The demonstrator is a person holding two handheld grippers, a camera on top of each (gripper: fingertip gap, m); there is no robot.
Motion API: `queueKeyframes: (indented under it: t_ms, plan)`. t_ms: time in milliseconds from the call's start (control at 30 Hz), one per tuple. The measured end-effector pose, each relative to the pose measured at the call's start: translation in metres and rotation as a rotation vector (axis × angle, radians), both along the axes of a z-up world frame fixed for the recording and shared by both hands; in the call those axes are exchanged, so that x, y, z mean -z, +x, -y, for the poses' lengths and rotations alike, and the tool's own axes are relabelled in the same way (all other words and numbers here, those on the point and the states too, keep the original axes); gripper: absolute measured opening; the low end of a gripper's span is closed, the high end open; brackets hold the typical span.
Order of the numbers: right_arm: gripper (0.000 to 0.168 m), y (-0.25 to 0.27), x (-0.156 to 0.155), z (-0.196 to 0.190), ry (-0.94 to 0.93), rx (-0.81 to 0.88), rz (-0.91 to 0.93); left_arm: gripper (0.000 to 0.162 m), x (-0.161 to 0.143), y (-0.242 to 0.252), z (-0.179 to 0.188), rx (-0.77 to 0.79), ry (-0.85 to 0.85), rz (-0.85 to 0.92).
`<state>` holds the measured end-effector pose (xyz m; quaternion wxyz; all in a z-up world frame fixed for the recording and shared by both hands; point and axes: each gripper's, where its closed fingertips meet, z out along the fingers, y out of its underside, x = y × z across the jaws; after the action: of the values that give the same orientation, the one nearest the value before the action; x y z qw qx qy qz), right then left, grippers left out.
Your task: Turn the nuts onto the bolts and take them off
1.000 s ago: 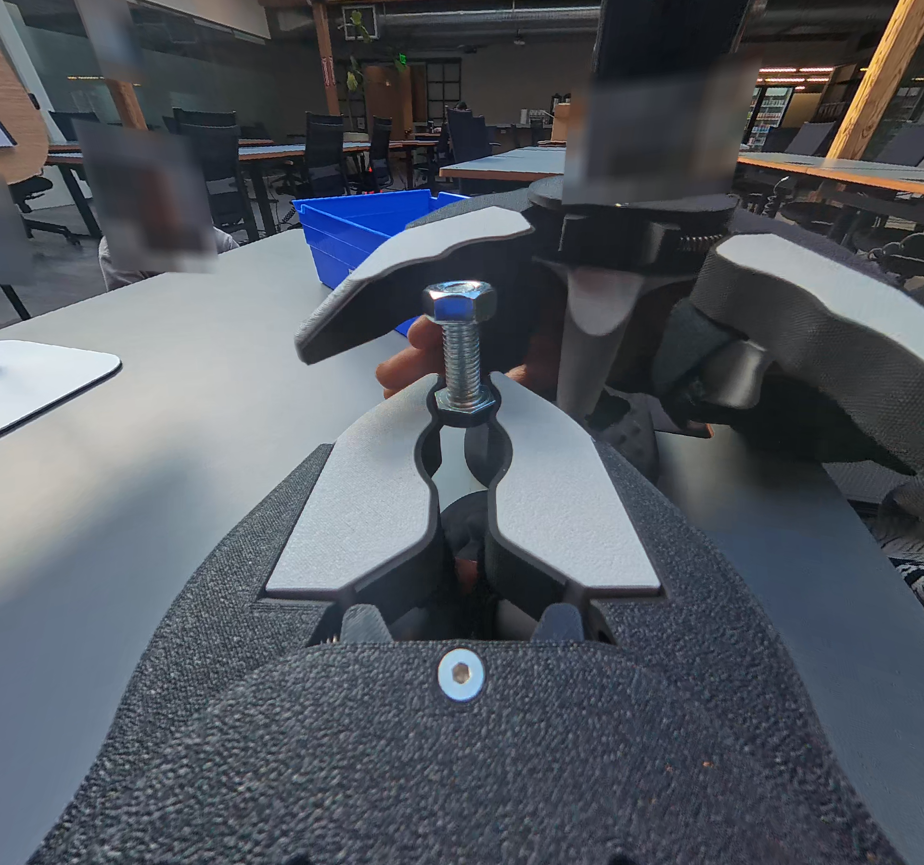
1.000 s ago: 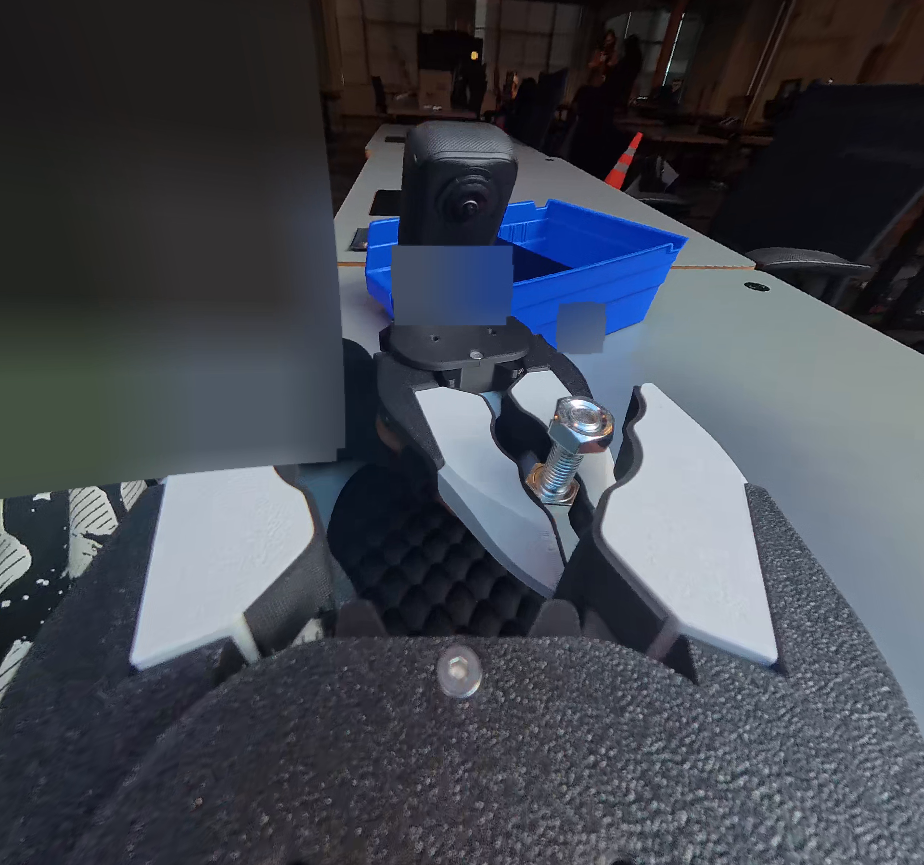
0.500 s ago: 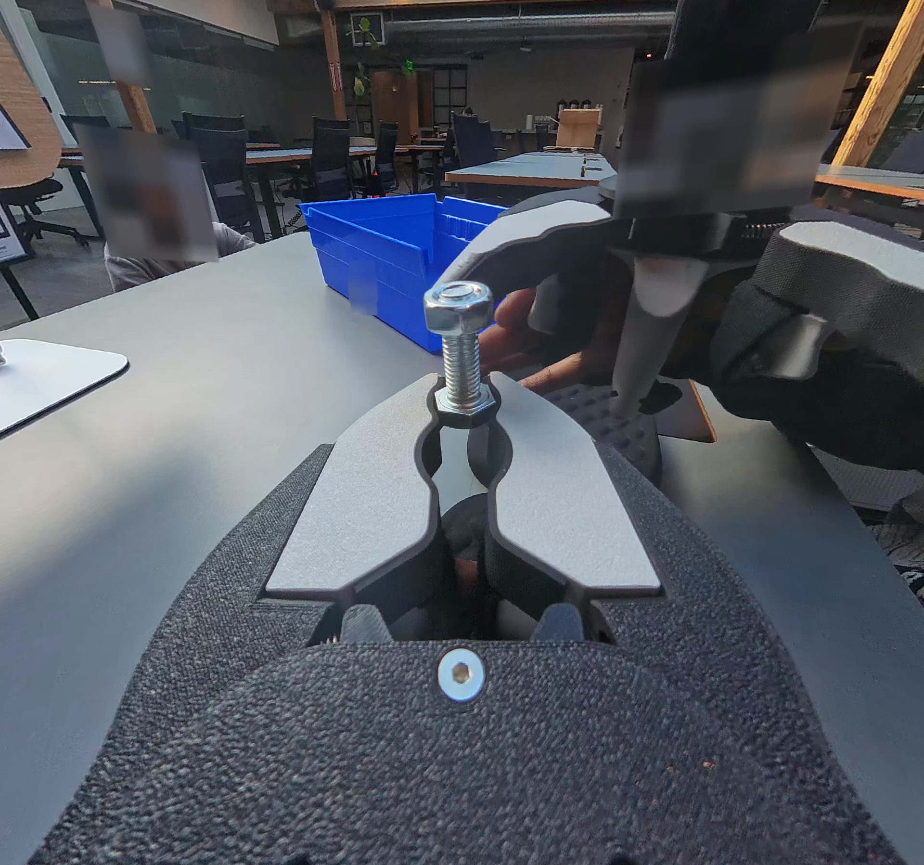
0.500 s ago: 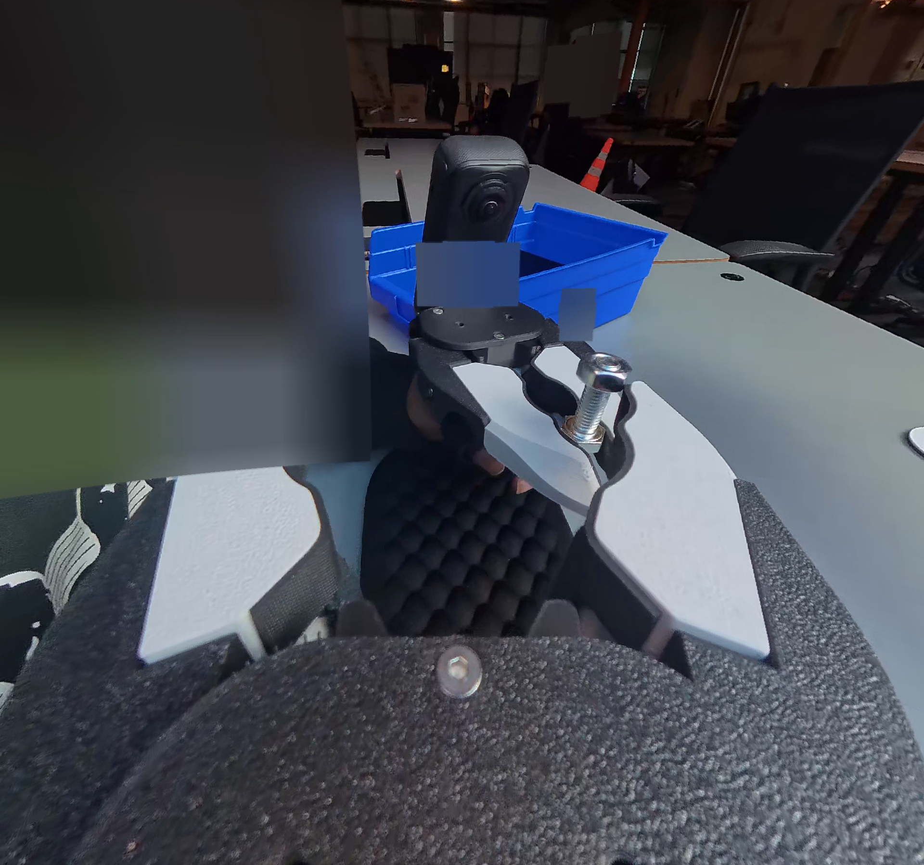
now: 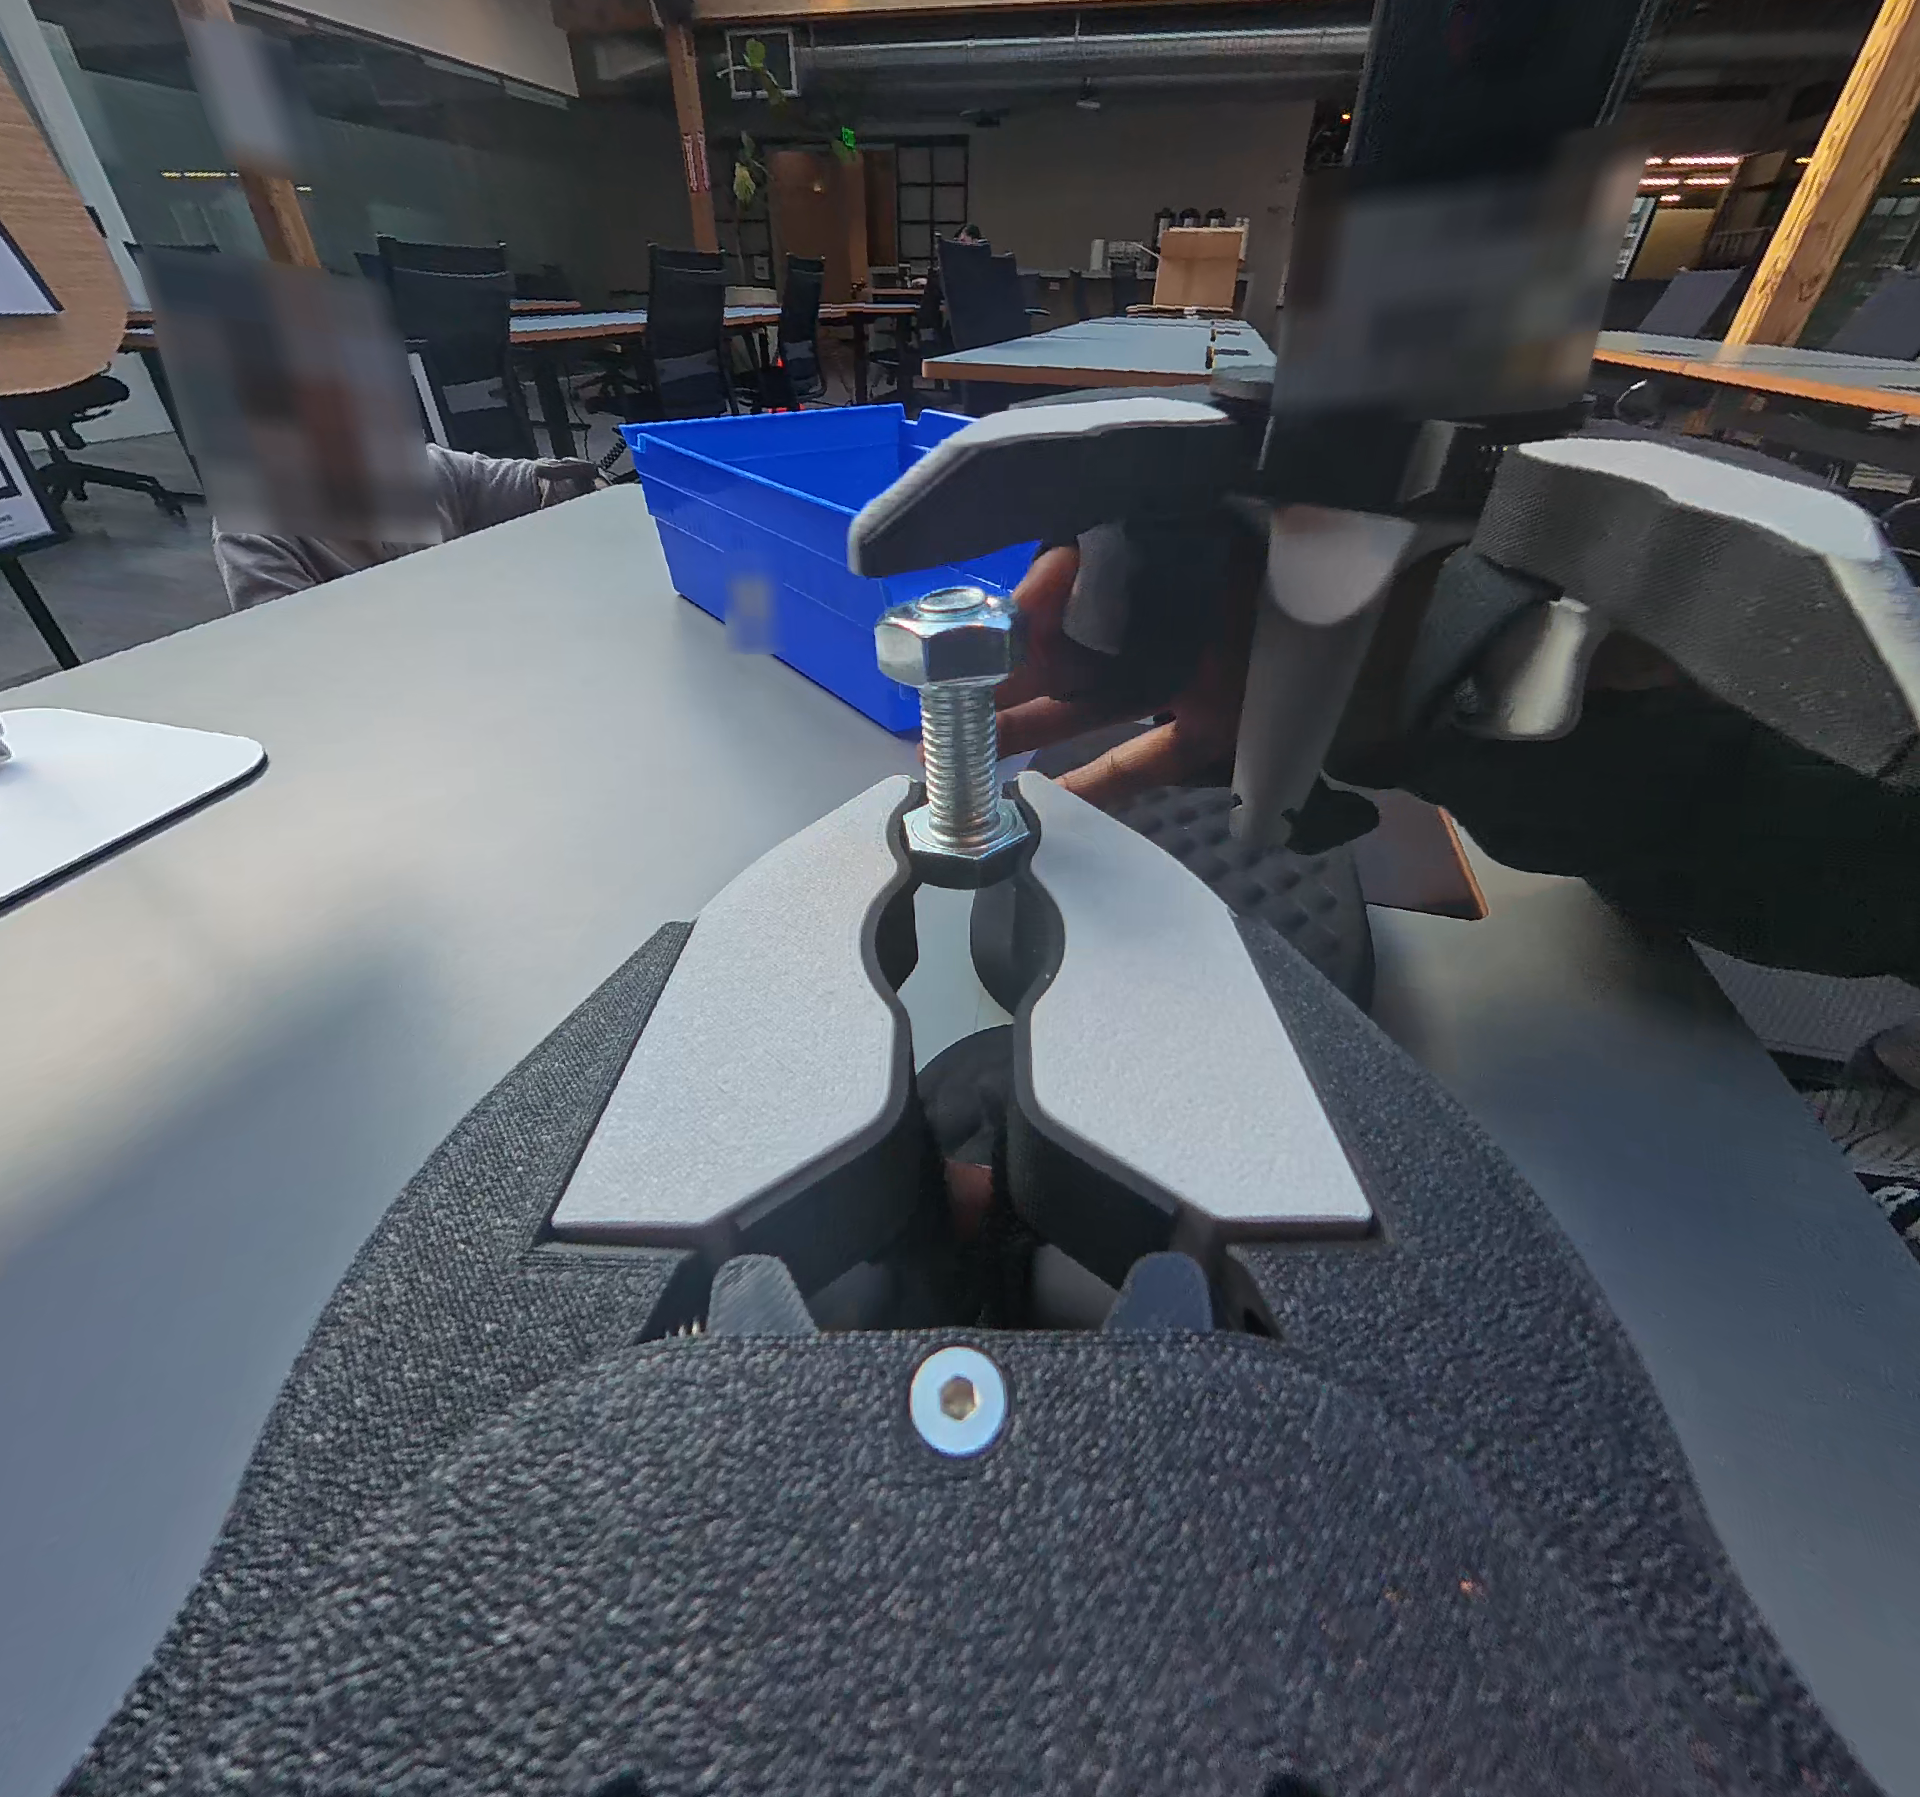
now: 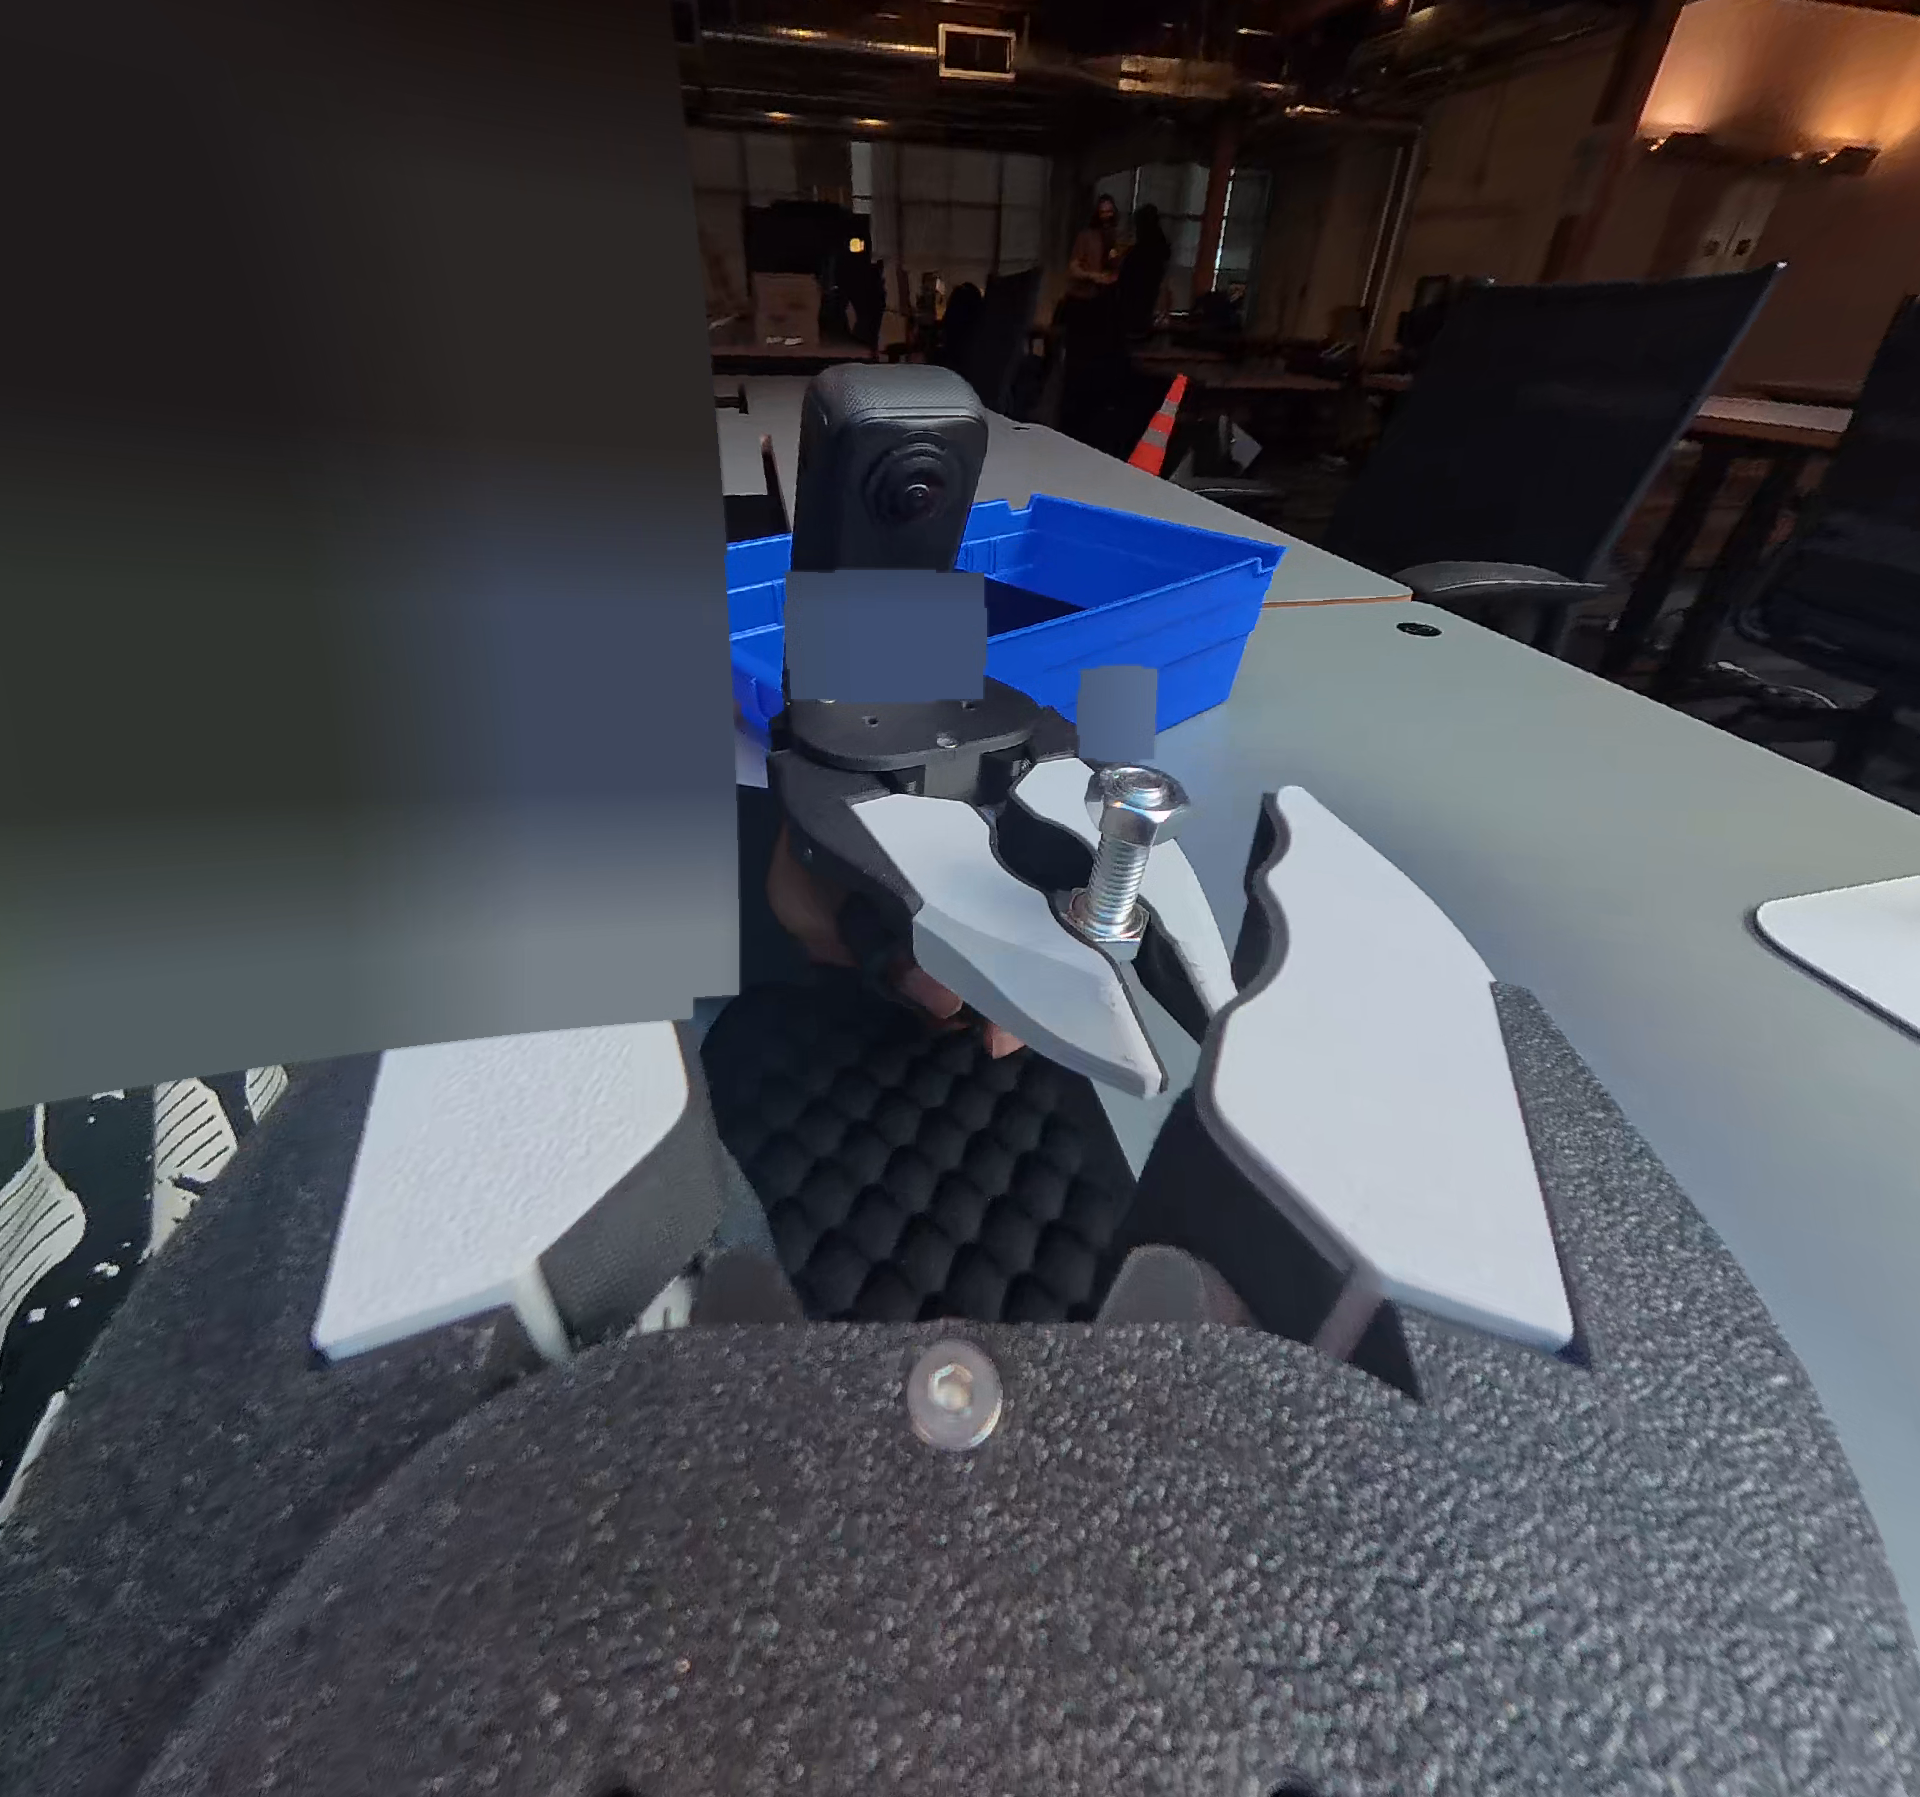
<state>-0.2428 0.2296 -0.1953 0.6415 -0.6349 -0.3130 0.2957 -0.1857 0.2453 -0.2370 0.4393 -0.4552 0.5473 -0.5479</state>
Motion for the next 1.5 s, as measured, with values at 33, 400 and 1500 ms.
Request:
queueKeyframes:
  t_ms: [33,400,1500]
  plan:
    - [0.113,-0.003,0.001,-0.003,-0.005,-0.012,0.004,0.014,0.000,0.000,0.000,0.002,0.001,-0.001]
    - [0.124,-0.029,0.020,-0.010,-0.034,-0.104,0.187,0.014,0.001,0.000,0.001,0.004,0.005,-0.005]
    - [0.121,-0.018,0.005,-0.015,-0.018,-0.056,0.009,0.014,0.001,0.000,0.000,0.003,0.005,-0.004]
